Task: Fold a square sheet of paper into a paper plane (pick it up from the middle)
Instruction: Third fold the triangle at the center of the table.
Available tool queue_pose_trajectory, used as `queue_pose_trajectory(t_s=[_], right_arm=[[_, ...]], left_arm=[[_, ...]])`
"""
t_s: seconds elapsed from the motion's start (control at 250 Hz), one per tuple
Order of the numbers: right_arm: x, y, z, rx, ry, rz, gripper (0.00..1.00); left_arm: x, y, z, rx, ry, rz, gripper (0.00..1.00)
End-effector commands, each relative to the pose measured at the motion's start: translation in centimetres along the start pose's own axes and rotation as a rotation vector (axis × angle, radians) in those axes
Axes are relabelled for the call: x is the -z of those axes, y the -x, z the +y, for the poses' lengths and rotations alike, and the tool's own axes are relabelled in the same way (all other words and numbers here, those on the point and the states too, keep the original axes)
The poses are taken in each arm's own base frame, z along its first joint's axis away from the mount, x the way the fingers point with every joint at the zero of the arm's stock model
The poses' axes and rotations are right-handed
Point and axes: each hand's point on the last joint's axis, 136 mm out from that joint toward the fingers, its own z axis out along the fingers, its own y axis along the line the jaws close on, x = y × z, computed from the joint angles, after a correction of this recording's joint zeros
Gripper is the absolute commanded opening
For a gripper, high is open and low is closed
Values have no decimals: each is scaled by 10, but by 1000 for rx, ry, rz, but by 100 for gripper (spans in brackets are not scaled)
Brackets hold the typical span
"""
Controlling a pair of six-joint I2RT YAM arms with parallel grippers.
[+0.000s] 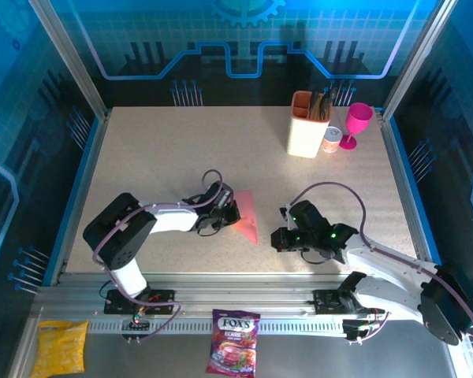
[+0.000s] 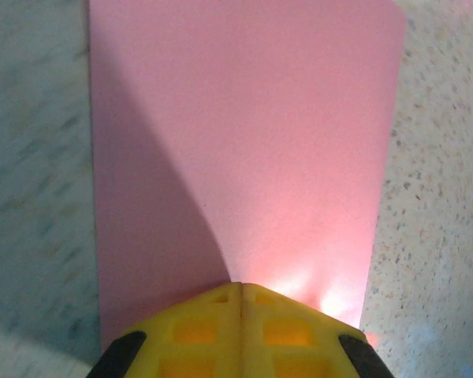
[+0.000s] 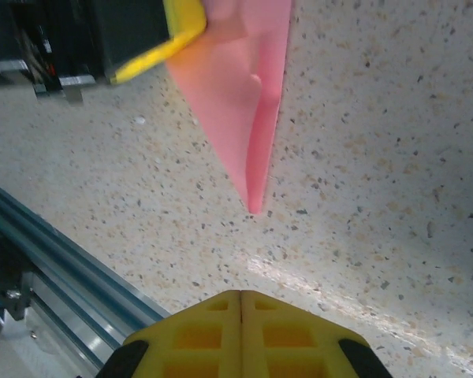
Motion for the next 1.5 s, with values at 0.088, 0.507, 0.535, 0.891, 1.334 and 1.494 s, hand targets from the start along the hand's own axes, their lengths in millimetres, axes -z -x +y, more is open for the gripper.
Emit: queue_pose_trajectory(t_s=[0.088, 0.507, 0.535, 0.891, 1.334, 1.494], right_arm=[[-3, 11, 2, -51, 4, -102, 3], [-23, 19, 12, -46, -12, -239, 0], [-25, 19, 14, -44, -13, -241, 0], [-67, 16, 35, -25, -15, -205, 0], [-95, 30, 30, -53, -37, -203, 0], [-104, 28, 11, -83, -66, -183, 0]], left_arm=[[11, -19, 49, 482, 157, -211, 0], [87, 10, -14, 70, 13, -345, 5], [90, 7, -16, 13, 7, -323, 3], [90, -45, -10, -312, -111, -86, 0], [60, -57, -28, -401, -153, -11, 0], [51, -56, -27, -407, -140, -4, 0]])
